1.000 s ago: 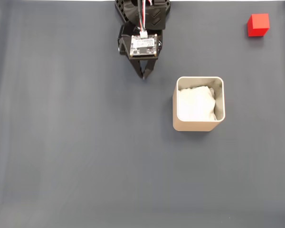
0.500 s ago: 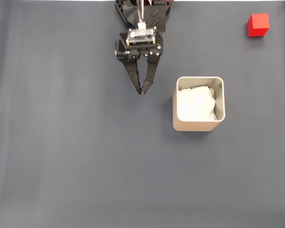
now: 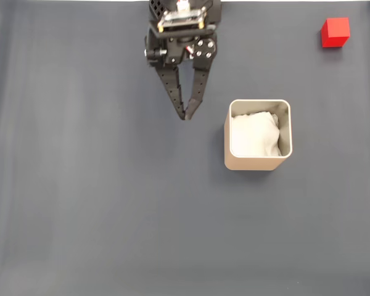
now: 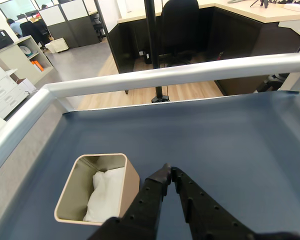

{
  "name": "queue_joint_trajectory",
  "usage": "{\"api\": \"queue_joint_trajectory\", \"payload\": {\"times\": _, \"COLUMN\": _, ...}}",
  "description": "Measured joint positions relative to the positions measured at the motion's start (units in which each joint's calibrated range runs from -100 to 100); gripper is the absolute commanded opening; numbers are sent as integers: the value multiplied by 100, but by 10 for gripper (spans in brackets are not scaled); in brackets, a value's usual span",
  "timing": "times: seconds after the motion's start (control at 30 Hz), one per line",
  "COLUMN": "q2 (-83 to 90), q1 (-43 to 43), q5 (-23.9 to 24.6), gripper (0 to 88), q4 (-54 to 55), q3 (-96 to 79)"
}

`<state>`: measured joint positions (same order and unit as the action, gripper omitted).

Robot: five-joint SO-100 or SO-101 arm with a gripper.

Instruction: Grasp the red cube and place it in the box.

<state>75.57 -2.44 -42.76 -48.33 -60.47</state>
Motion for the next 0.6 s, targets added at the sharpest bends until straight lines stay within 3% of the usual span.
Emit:
{"api": "queue_joint_trajectory", "payload": {"times": 0.23, "q2": -660, "q1": -985, "q5": -10, "gripper": 2, "q4": -1048, "q3": 1448}}
{"api": "queue_joint_trajectory", "payload": {"times": 0.6, "q2": -660, "q1": -2758, "q5": -171, "gripper": 2, "q4": -2112, "q3": 2168}}
